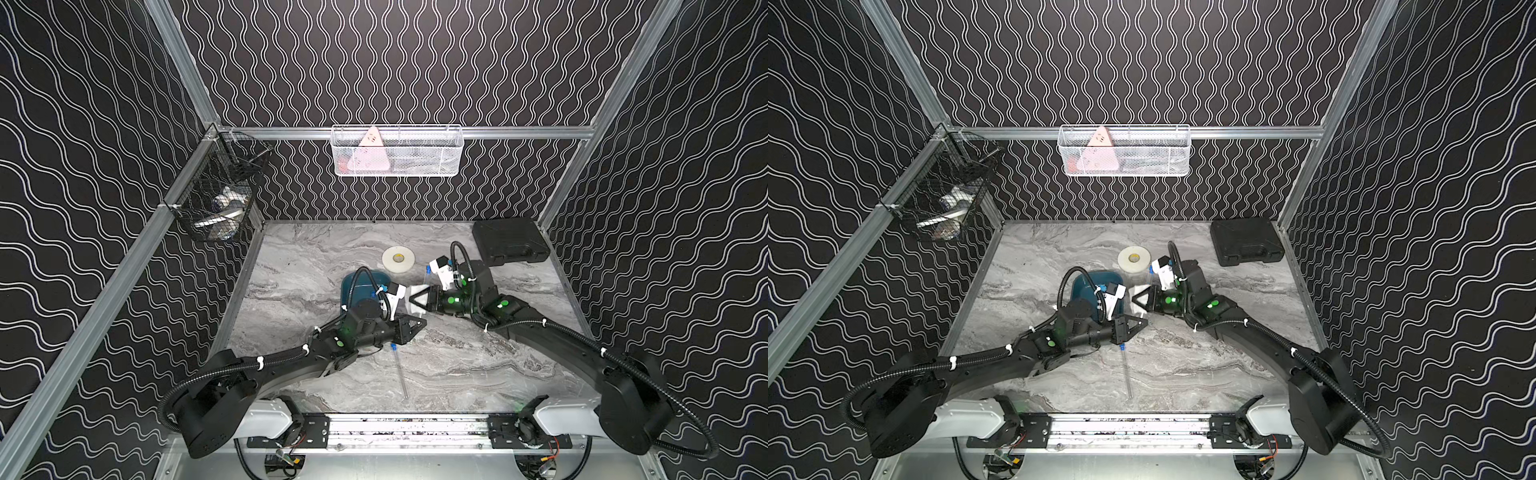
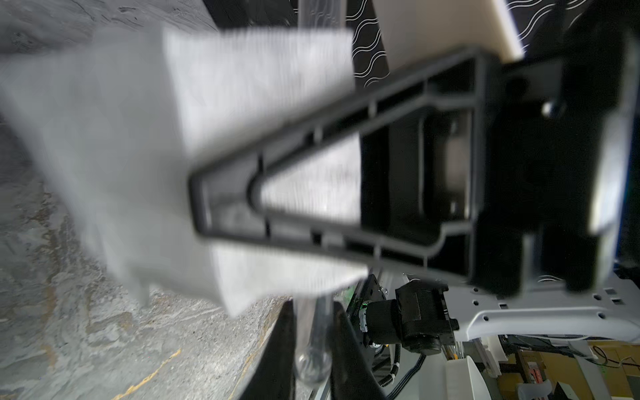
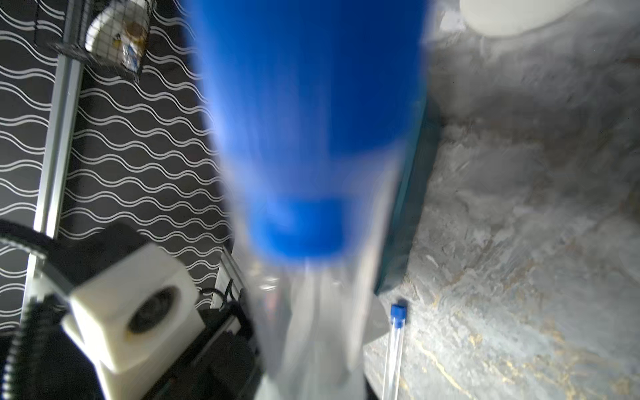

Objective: Wipe the exteriors of test tubes
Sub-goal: Wipe the dirt from the test tube.

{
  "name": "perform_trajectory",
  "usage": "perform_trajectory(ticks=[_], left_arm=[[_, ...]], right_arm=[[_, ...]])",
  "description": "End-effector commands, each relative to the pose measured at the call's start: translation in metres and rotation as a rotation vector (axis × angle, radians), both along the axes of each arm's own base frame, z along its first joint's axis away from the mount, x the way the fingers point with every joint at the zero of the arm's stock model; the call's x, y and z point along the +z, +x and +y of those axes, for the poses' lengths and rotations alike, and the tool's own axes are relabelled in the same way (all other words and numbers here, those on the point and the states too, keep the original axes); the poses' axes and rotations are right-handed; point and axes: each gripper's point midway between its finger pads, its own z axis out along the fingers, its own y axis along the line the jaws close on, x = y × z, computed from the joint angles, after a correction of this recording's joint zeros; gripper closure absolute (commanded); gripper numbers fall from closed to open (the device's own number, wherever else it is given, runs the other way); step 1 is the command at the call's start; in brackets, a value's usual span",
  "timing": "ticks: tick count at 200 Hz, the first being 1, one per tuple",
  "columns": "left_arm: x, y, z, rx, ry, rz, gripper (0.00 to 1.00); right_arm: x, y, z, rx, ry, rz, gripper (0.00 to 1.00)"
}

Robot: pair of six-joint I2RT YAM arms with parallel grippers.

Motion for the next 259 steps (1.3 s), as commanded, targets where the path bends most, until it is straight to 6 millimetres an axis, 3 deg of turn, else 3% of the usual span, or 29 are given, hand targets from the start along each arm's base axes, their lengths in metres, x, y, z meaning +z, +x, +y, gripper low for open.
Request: perform_trajectory(ticks=[1, 21, 85, 122, 193, 220, 259], left_arm=[[0.008, 0.007, -0.002, 0.013, -0.021, -0.027, 0.83], [0.008, 0.006, -0.003, 0.008, -0.028, -0.021, 0.83], [0.007, 0.004, 0.001, 0.019, -0.044, -0.007, 0.83], [0.008, 0.005, 0.002, 0.027, -0.045, -0.011, 0.80], [0.004, 0.011, 0.004, 0.057, -0.060, 0.001, 0.77], [0.003, 0.010, 0.000, 0.041, -0.064, 0.009, 0.77], [0.002, 0.006, 0.004, 0.040, -0.049, 0.010, 0.71]], right_arm=[[-0.001, -0.010, 0.008, -0.010, 0.024, 0.011, 0.81], [-0.002, -0.007, 0.006, -0.023, 0.008, -0.003, 0.81], [0.032, 0.037, -0.005, -0.035, 0.005, -0.084, 0.81], [0.026, 0.025, -0.001, -0.014, 0.032, -0.053, 0.82], [0.002, -0.022, 0.009, 0.011, 0.021, 0.003, 0.82], [0.003, -0.018, 0.008, 0.000, 0.000, -0.018, 0.82], [0.025, 0.013, -0.005, -0.026, -0.018, -0.079, 0.83]])
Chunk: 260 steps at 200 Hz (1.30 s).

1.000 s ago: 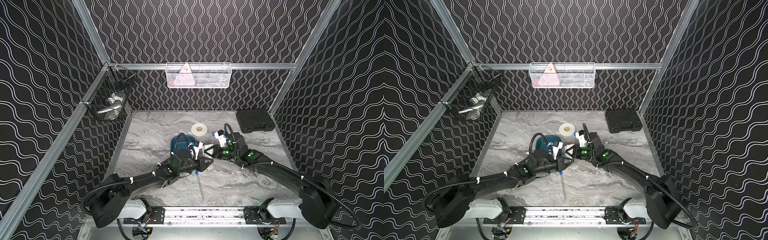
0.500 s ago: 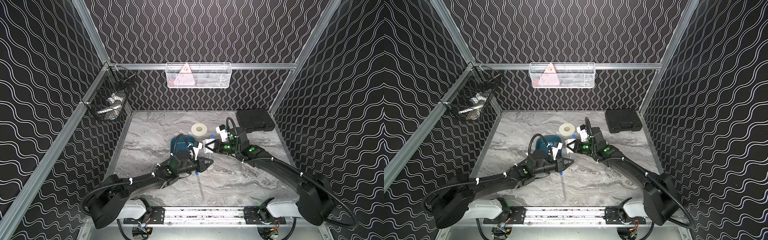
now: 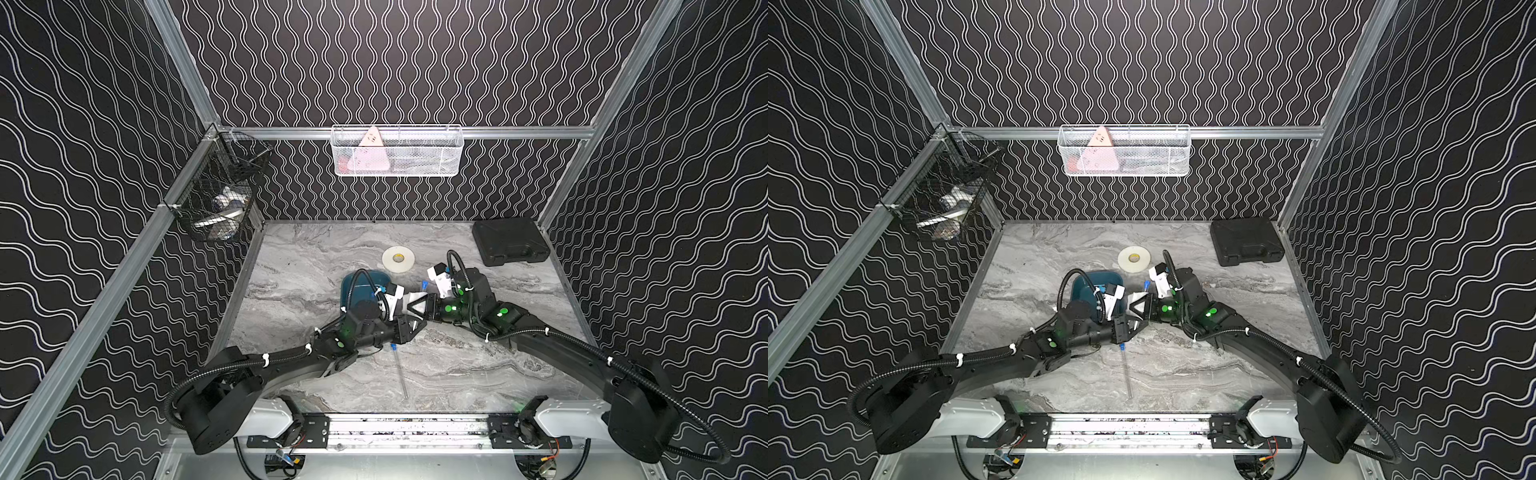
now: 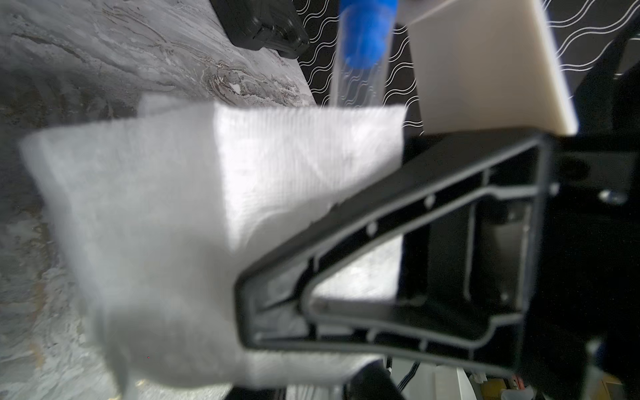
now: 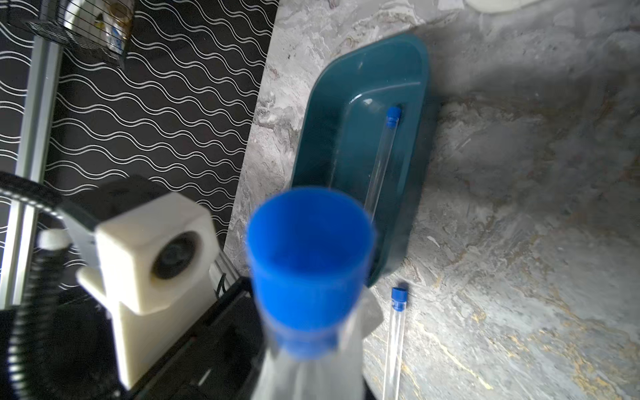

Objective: Wipe the exteriors of test tubes
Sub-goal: Wipe the dirt from the test tube.

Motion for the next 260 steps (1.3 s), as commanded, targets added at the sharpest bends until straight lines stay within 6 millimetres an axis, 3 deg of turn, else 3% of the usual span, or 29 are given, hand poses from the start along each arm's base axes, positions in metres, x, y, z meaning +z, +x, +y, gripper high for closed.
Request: perform_trajectory(ticks=[1, 30, 84, 149, 186, 216, 260], left_arm=[[0.004, 0.001, 0.003, 0.015, -0.006, -0.011, 0.71], [0.006, 0.001, 0.005, 0.018, -0.003, -0.018, 0.74], [0.010, 0.003, 0.000, 0.006, -0.007, -0.031, 0.86], [0.008, 0.006, -0.002, 0.012, -0.019, -0.025, 0.87], [0.008, 0.003, 0.001, 0.012, -0.013, -0.025, 0.79], [0.010, -0.002, 0.015, 0.040, 0.020, -0.024, 0.72], [0.032, -0.002, 0.042, 0.112, 0.093, -0.082, 0.62]], right_arm=[[0.015, 0.016, -0.003, 0.003, 0.004, -0.051, 0.83], [0.021, 0.021, 0.002, 0.040, 0.007, -0.056, 0.83], [0.009, 0.010, 0.002, 0.044, 0.043, -0.009, 0.82], [-0.011, -0.016, 0.018, 0.048, 0.054, 0.034, 0.79], [-0.001, -0.006, 0.010, 0.028, 0.001, -0.019, 0.82], [0.009, 0.006, -0.003, 0.035, -0.032, -0.043, 0.83], [-0.005, -0.006, -0.009, 0.079, -0.081, -0.014, 0.83]])
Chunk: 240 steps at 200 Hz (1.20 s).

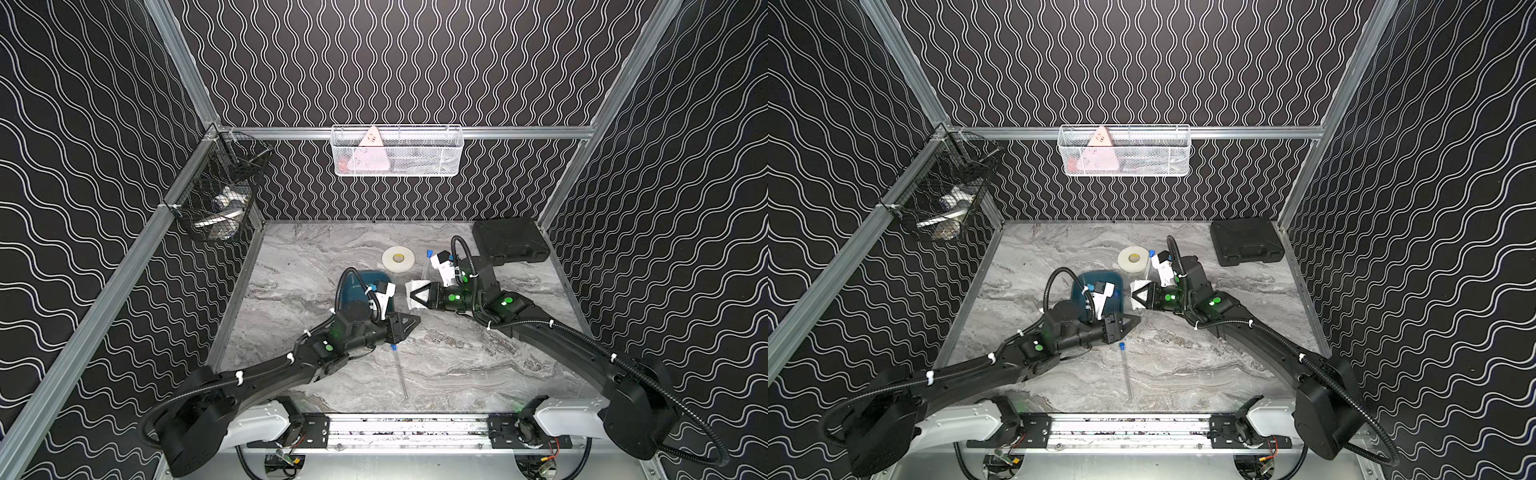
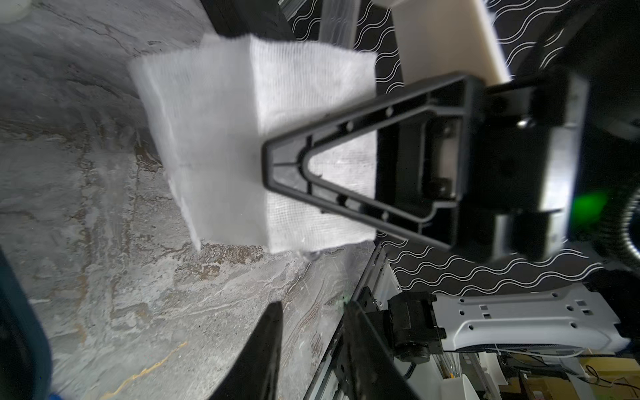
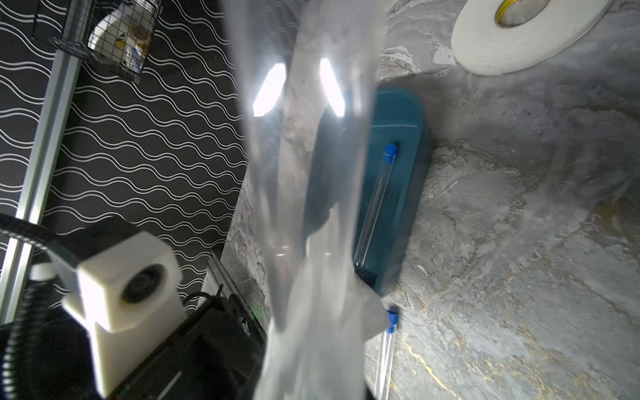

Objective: Wipe the exteriors of test tubes
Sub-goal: Wipe the dirt from the test tube.

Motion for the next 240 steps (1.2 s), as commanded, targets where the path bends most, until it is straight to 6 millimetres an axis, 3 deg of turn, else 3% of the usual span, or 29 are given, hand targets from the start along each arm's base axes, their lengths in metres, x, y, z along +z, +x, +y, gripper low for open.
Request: perform_trajectory(ticks=[1, 42, 73, 111, 168, 240], left_arm=[[0.002, 0.006, 0.015, 0.053, 0.084, -0.030, 0.62], [0.019, 0.020, 0.025, 0.077, 0.176, -0.084, 0.53], [0.022, 0.027, 0.015, 0.045, 0.139, -0.077, 0.50], [0.029, 0.032, 0.007, 0.033, 0.101, -0.094, 0.50], [0.026, 0.036, 0.008, 0.049, 0.082, -0.095, 0.56], [0.027, 0.046, 0.009, 0.063, 0.021, -0.084, 0.78]], right_arm=[[-0.013, -0.013, -0.005, 0.044, -0.037, 0.028, 0.83], [-0.022, -0.042, 0.003, 0.097, 0.003, 0.070, 0.83], [-0.018, -0.060, 0.017, 0.142, 0.012, 0.060, 0.82], [-0.015, -0.066, 0.026, 0.166, 0.024, 0.049, 0.82], [-0.012, -0.074, 0.031, 0.192, 0.030, 0.046, 0.82], [-0.015, -0.083, 0.038, 0.217, 0.016, 0.047, 0.82]])
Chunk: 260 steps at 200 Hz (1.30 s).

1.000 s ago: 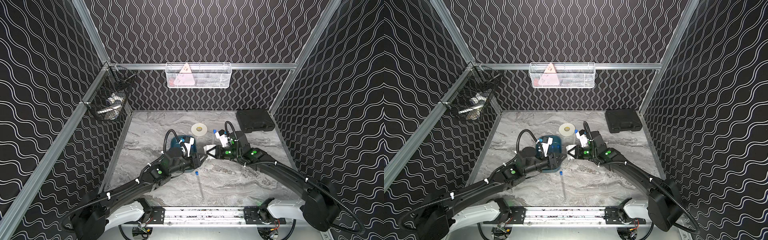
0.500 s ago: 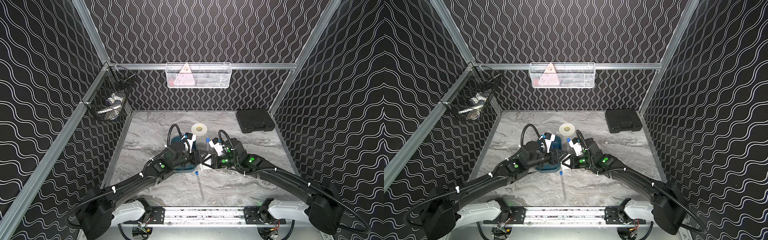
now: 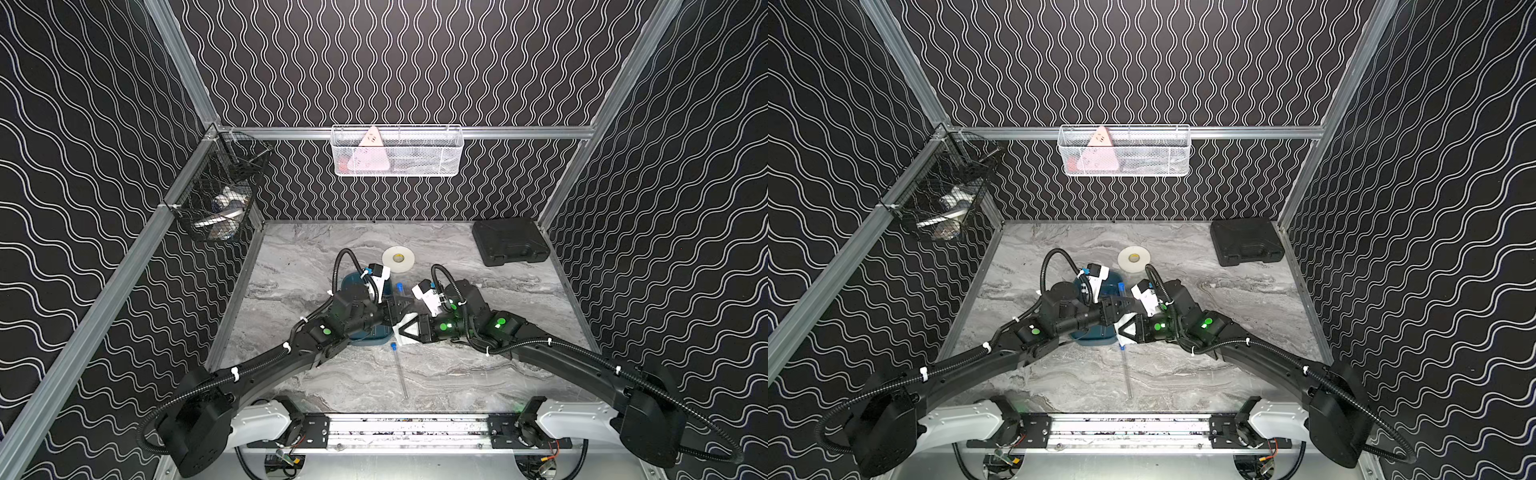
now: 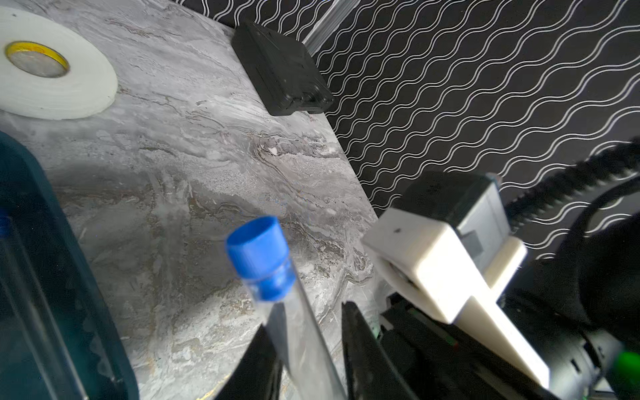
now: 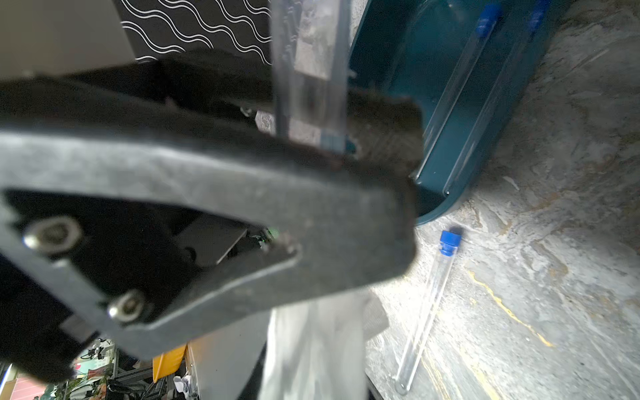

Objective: Wipe the exteriors of test tubes
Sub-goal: Wipe the dirt from the test tube.

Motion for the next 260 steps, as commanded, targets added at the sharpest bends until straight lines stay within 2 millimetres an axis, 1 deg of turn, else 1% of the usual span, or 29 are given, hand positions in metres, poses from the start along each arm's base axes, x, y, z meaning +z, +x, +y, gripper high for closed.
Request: perform_trajectory(ticks=[1, 21, 55, 103, 125, 139, 154, 180, 203, 215, 236, 260], left_arm=[[0.011, 0.005, -0.001, 0.005, -0.044, -0.034, 0.78], [0.012, 0.004, 0.000, 0.006, -0.046, -0.036, 0.83], [0.009, 0.003, 0.005, 0.024, -0.043, -0.030, 0.88], [0.008, 0.004, 0.007, 0.041, -0.080, -0.003, 0.87], [0.010, 0.004, 0.005, 0.042, -0.102, 0.004, 0.87], [0.011, 0.005, 0.005, 0.043, -0.116, 0.010, 0.86], [0.012, 0.006, 0.005, 0.049, -0.135, 0.015, 0.86], [0.013, 0.009, 0.005, 0.059, -0.169, 0.024, 0.86], [0.013, 0.012, 0.005, 0.060, -0.190, 0.032, 0.86], [0.013, 0.013, 0.006, 0.063, -0.197, 0.035, 0.86], [0.012, 0.014, 0.006, 0.065, -0.204, 0.041, 0.86], [0.012, 0.014, 0.006, 0.061, -0.206, 0.042, 0.86]], right_arm=[[0.005, 0.002, 0.004, 0.001, 0.018, -0.021, 0.82], [0.007, 0.004, 0.005, -0.001, 0.014, -0.036, 0.82], [0.012, 0.010, 0.005, -0.009, 0.002, -0.065, 0.82], [0.025, 0.032, 0.009, -0.049, 0.031, -0.109, 0.82], [0.026, 0.042, 0.012, -0.066, 0.045, -0.119, 0.82], [0.024, 0.044, 0.015, -0.065, 0.053, -0.117, 0.82], [0.018, 0.042, 0.016, -0.057, 0.050, -0.102, 0.82], [0.004, 0.029, 0.018, -0.045, 0.077, -0.058, 0.82], [-0.010, 0.017, 0.015, -0.059, 0.087, -0.013, 0.82], [-0.014, 0.013, 0.014, -0.065, 0.096, -0.001, 0.82], [-0.017, 0.011, 0.012, -0.071, 0.105, 0.005, 0.83], [-0.014, 0.014, 0.014, -0.066, 0.090, -0.015, 0.83]])
